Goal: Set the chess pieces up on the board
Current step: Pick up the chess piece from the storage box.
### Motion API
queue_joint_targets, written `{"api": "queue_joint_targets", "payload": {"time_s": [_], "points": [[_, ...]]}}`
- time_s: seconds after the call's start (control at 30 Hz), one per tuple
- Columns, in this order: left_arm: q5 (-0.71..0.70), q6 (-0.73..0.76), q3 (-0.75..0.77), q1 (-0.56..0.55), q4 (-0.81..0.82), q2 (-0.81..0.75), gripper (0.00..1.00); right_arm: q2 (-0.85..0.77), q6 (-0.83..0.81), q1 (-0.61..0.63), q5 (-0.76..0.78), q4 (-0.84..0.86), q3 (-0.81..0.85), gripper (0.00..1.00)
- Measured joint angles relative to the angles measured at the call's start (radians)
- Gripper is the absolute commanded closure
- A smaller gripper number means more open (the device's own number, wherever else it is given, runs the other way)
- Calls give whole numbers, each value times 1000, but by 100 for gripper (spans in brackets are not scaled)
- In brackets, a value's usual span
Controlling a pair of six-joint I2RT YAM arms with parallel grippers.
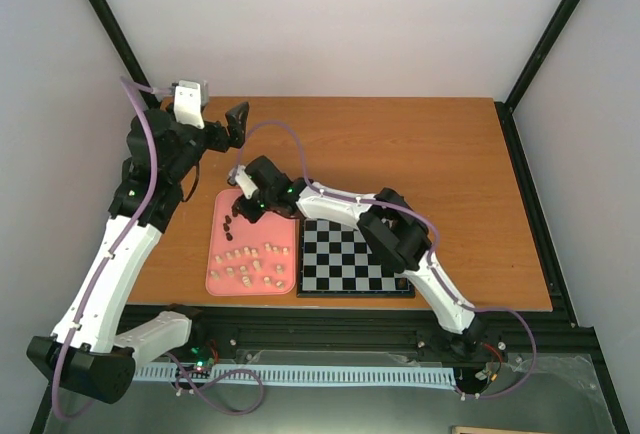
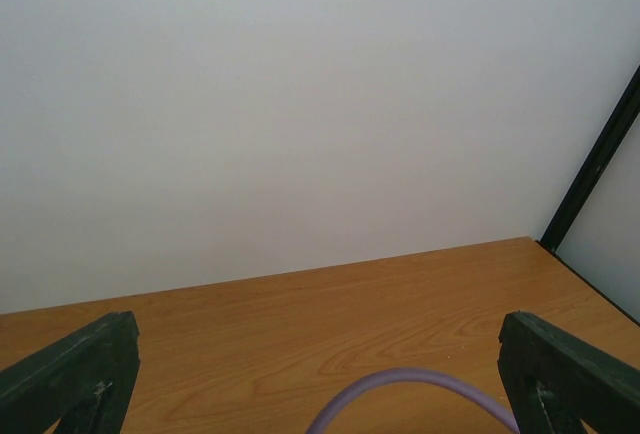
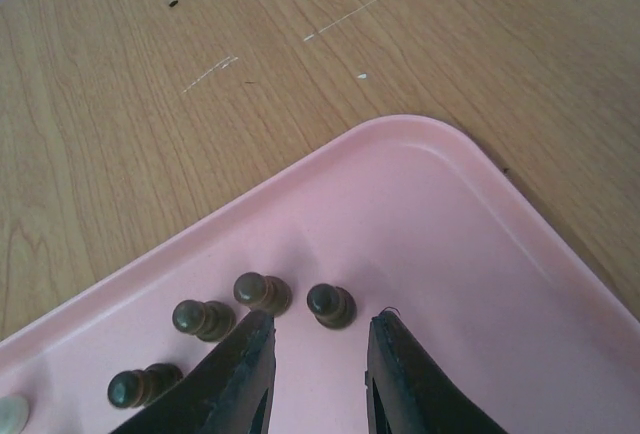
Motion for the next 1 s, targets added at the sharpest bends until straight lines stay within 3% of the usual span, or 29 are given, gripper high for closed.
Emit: {"api": "queue_joint_targets", "payload": {"time_s": [0.67, 1.0], "points": [[-15, 1, 0, 0, 0, 7, 0, 188, -35, 0, -44, -84, 250, 74], [-19, 1, 0, 0, 0, 13, 0, 206, -44, 0, -16, -130, 262, 79]]}}
